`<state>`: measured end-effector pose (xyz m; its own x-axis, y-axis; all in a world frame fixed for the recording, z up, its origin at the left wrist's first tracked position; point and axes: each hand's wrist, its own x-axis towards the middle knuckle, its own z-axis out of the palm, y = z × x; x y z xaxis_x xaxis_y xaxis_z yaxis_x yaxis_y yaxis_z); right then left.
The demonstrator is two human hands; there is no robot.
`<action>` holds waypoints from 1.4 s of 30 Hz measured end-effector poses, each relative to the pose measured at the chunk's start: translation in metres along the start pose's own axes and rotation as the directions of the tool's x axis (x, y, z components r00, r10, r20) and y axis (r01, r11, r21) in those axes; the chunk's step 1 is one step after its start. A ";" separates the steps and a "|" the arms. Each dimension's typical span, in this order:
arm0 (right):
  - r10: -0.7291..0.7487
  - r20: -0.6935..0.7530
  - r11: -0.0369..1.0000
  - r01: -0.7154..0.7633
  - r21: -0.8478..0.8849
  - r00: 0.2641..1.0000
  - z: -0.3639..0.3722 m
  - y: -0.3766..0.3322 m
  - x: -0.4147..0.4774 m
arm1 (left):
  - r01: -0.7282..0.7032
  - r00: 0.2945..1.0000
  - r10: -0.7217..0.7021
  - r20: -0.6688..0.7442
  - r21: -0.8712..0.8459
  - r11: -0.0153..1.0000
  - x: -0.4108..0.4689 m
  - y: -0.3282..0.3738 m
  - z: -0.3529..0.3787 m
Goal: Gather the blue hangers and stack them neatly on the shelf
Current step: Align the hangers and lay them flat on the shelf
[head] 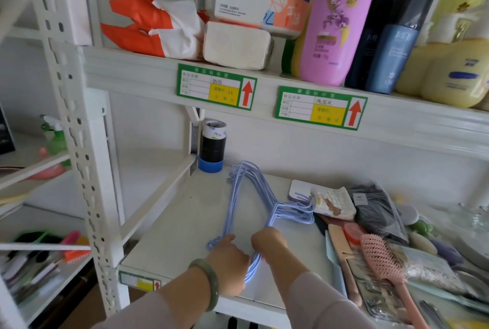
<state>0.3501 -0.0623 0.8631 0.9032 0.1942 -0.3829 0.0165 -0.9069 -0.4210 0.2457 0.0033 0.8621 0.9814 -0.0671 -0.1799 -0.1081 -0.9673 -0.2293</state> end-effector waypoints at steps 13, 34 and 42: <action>-0.004 0.067 0.997 -0.002 0.078 0.998 0.001 0.001 0.007 | 0.413 0.746 -0.664 0.051 -0.817 0.401 0.033 -0.044 -0.013; -0.055 0.088 0.907 0.013 0.420 0.995 0.007 0.007 0.004 | 0.600 0.717 -0.667 0.200 -0.664 0.446 0.056 -0.047 -0.018; 0.040 -0.007 0.906 -0.033 0.422 0.999 0.002 0.005 0.006 | 0.596 0.734 -0.639 0.232 -0.672 0.440 0.060 -0.052 -0.026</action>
<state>0.3551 -0.0649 0.8568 0.9062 0.1554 -0.3934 -0.1957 -0.6706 -0.7156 0.3145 0.0432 0.8882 0.7522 0.6253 -0.2077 0.6436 -0.6295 0.4354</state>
